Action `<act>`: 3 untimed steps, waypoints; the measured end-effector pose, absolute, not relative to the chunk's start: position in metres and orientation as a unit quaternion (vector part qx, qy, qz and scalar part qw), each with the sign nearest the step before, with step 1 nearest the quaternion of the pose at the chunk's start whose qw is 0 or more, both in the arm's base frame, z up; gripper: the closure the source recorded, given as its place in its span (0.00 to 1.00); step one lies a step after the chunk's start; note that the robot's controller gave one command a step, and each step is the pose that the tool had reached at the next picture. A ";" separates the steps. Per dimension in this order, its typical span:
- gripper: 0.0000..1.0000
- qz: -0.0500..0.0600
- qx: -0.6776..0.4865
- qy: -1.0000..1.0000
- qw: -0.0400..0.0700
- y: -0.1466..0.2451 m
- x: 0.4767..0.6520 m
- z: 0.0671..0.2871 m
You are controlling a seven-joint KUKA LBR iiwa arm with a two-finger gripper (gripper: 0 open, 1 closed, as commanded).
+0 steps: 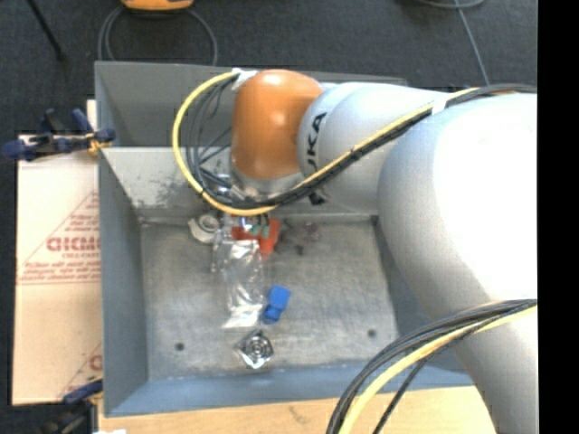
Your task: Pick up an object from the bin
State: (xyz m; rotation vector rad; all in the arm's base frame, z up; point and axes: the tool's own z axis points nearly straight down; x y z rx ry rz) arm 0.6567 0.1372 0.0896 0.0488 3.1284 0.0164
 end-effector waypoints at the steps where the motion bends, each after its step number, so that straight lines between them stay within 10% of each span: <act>1: 1.00 0.003 0.019 1.000 0.010 0.133 0.658 0.089; 2: 1.00 0.002 -0.035 0.999 0.009 0.073 0.647 0.086; 3: 0.00 0.001 -0.034 0.999 0.003 0.073 0.643 0.079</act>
Offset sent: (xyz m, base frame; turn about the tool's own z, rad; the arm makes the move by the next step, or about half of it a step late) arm 0.0000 0.0000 0.0000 0.0000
